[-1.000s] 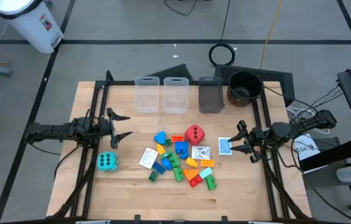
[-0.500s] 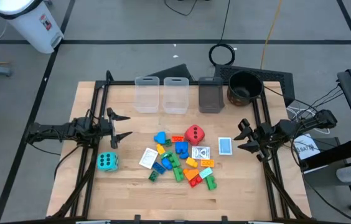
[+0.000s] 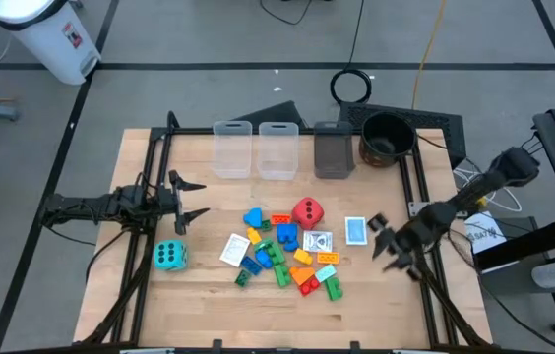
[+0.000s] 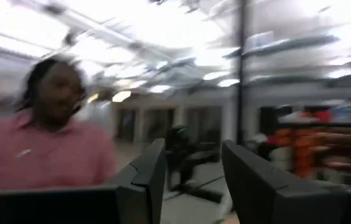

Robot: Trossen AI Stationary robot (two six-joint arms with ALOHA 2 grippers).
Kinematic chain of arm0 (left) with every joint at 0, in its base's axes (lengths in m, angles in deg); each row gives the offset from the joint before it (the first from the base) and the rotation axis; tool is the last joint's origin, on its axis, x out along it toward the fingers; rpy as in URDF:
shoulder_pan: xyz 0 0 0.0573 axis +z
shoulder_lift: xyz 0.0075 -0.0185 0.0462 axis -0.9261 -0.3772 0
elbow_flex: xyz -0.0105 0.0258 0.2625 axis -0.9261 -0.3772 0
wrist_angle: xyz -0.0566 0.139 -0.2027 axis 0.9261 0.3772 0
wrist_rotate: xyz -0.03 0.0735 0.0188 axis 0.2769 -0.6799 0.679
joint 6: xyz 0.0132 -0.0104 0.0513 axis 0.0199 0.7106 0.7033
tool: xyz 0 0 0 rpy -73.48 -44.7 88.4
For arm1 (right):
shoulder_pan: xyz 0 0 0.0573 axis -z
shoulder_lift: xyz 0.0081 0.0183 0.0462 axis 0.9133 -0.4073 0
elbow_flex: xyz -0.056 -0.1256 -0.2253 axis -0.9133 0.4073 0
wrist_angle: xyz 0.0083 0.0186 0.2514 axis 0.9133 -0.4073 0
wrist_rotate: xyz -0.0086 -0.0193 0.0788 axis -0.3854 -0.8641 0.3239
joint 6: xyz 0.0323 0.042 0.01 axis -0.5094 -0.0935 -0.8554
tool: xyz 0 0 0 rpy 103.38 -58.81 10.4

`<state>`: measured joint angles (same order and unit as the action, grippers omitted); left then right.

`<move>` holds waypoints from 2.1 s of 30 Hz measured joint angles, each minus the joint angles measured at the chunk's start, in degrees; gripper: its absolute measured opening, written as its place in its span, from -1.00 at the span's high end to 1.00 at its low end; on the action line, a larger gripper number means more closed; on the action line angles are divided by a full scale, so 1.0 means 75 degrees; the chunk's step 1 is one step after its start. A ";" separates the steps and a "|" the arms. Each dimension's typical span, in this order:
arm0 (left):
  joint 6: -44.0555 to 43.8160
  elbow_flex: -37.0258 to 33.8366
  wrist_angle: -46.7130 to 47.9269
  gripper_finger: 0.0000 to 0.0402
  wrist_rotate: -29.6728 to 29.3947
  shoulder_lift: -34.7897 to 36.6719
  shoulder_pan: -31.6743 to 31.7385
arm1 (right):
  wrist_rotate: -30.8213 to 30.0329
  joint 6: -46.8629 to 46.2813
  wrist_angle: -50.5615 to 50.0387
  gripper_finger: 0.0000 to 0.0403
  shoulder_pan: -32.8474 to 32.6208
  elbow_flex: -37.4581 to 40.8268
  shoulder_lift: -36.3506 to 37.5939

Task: Pick & Place Toys
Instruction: Put the blue deck of cards into the black bin

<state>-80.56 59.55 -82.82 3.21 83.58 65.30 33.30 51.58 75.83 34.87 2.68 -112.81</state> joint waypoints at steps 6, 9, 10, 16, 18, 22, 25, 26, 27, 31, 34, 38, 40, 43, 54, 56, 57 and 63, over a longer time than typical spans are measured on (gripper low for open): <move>0.0000 0.0000 -0.0002 -0.61 0.0002 0.0001 -0.0001 | -0.0117 0.1087 -0.0147 0.35 -0.0563 -0.1850 -0.2285; 0.0000 0.0000 -0.0008 -0.61 0.0000 0.0001 0.0001 | -0.1808 0.0942 -0.0464 0.35 -0.0594 -0.2799 -0.2938; 0.0000 0.0000 0.0003 -0.61 0.0002 0.0000 -0.0001 | -0.2720 0.0931 -0.1073 0.33 -0.0587 -0.3113 -0.3007; 0.0000 0.0000 -0.0005 -0.61 0.0001 0.0001 0.0002 | -0.6480 -0.0422 -0.7649 -0.08 -0.0304 -0.5625 -0.3092; 0.0000 0.0000 0.0004 -0.61 0.0001 -0.0002 0.0002 | -0.6997 -0.1571 -0.9674 -0.29 -0.0141 -0.6441 -0.3058; 0.0000 0.0000 -0.0002 -0.61 0.0000 0.0001 -0.0001 | -0.6852 -0.4404 -1.3466 -0.63 0.0204 -0.7931 -0.3043; 0.0000 0.0000 0.0004 -0.61 0.0001 0.0001 -0.0001 | -0.6127 -0.7035 -1.5885 -0.74 0.0633 -0.8481 -0.3018; 0.0000 0.0000 0.0003 -0.61 -0.0005 0.0001 -0.0001 | -0.5725 -0.7700 -1.6536 -0.75 0.0795 -0.8486 -0.3022; 0.0000 0.0000 0.0001 -0.61 -0.0002 0.0001 0.0002 | -0.5295 -0.8277 -1.7202 -0.76 0.0967 -0.8439 -0.3042; 0.0000 0.0000 -0.0003 -0.61 -0.0005 0.0001 0.0001 | -0.3809 -0.9826 -1.8614 -0.73 0.1538 -0.7774 -0.3030; 0.0000 0.0000 -0.0002 -0.61 -0.0005 -0.0001 -0.0001 | -0.2953 -1.0323 -1.8584 -0.72 0.1875 -0.6925 -0.3054; 0.0000 0.0000 -0.0002 -0.61 -0.0002 0.0001 0.0000 | -0.2434 -1.0424 -1.7571 -0.73 0.2137 -0.5703 -0.3038; 0.0000 0.0000 -0.0004 -0.61 -0.0005 0.0001 0.0002 | -0.2068 -1.0439 -1.6887 -0.74 0.2284 -0.5125 -0.3052; 0.0000 0.0001 -0.0005 -0.61 -0.0005 0.0001 0.0001 | -0.1651 -1.0523 -1.5956 -0.74 0.2488 -0.4432 -0.3040; 0.0000 0.0000 -0.0005 -0.61 -0.0005 0.0001 -0.0001 | -0.2731 -1.0639 -1.4372 -0.74 0.2687 -0.3647 -0.3038; 0.0000 0.0000 -0.0005 -0.61 -0.0005 -0.0002 0.0002 | -0.3028 -1.0533 -1.4396 -0.74 0.2650 -0.3639 -0.3038; 0.0000 0.0000 -0.0005 -0.61 -0.0005 0.0001 0.0000 | -0.3010 -1.0458 -1.4424 -0.74 0.2635 -0.3640 -0.3038; 0.0000 0.0000 -0.0005 -0.61 -0.0002 0.0000 -0.0001 | -0.2052 -1.0059 -1.5426 -0.72 0.2973 -0.3700 -0.2781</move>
<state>-80.56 59.55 -82.86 3.19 83.58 65.29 17.91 -23.86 -39.86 57.17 -25.07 -133.66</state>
